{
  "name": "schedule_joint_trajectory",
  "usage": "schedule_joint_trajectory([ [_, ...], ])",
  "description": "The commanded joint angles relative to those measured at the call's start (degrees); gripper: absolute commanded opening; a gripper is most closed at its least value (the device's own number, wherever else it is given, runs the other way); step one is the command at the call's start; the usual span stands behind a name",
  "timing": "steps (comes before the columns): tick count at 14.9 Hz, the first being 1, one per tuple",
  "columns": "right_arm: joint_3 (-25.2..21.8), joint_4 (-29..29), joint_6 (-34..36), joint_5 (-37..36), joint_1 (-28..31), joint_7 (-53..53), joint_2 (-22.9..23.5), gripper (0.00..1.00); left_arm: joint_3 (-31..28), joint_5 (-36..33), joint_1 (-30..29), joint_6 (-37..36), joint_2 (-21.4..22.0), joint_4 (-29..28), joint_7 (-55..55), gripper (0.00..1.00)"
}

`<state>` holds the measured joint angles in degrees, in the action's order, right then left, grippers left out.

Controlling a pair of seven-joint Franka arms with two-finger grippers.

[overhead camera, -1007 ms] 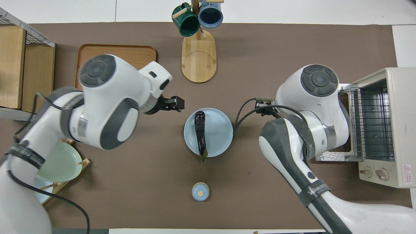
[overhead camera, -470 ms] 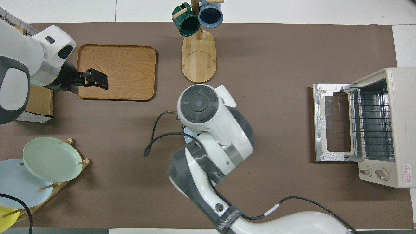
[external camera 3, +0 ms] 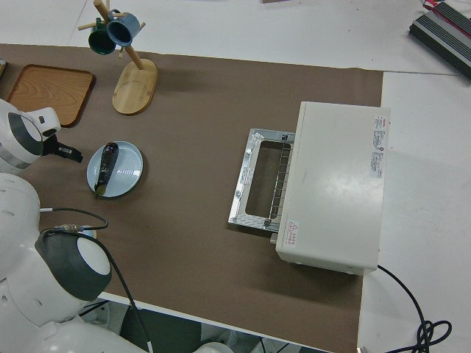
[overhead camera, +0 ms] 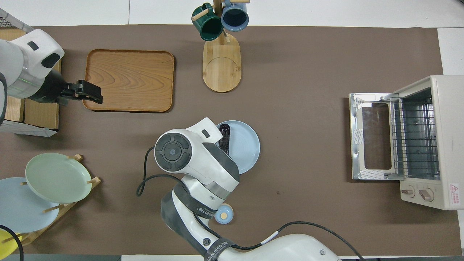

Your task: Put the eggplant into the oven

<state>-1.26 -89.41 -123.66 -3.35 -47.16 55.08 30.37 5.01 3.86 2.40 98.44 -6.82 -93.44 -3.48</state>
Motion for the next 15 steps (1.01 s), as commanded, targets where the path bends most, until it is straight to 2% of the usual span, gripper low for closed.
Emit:
schedule_joint_trajectory([
  [1, -0.06, -6.03, -3.33, -2.87, 0.14, 0.03, -2.95, 0.57, 0.35, -1.49, -0.46, -6.22, 1.46, 3.25, 0.49, 1.00],
  [3, 0.03, -8.93, -6.48, -4.73, 0.14, -0.14, -3.65, 0.56, 0.44, -1.75, -0.29, -9.65, 1.46, 6.15, 0.31, 1.00],
  [5, 0.03, -12.45, -9.92, -4.82, -0.03, -0.14, -4.44, 0.56, 0.00, -1.84, -0.38, -10.11, 3.12, 5.47, 0.14, 1.00],
  [7, -0.06, -12.72, -10.10, -4.82, -0.65, -0.14, -4.71, 0.52, 0.00, -1.93, -0.90, -9.32, 5.14, 2.93, 0.14, 1.00],
  [11, 0.03, -13.95, -10.72, -4.82, -0.56, -0.58, -4.88, 0.31, 1.49, -1.93, -4.23, -6.61, 7.87, -2.79, 0.66, 1.00],
  [13, 0.03, -15.35, -12.21, -4.82, -0.56, -0.76, -5.23, 0.29, 3.16, -1.93, -5.21, -3.36, 9.37, -6.74, 0.75, 1.00],
  [15, 0.03, -16.76, -13.88, -4.82, -0.65, -0.76, -5.50, 0.29, 3.07, -1.93, -5.04, -2.90, 9.64, -7.11, 0.67, 1.00],
])
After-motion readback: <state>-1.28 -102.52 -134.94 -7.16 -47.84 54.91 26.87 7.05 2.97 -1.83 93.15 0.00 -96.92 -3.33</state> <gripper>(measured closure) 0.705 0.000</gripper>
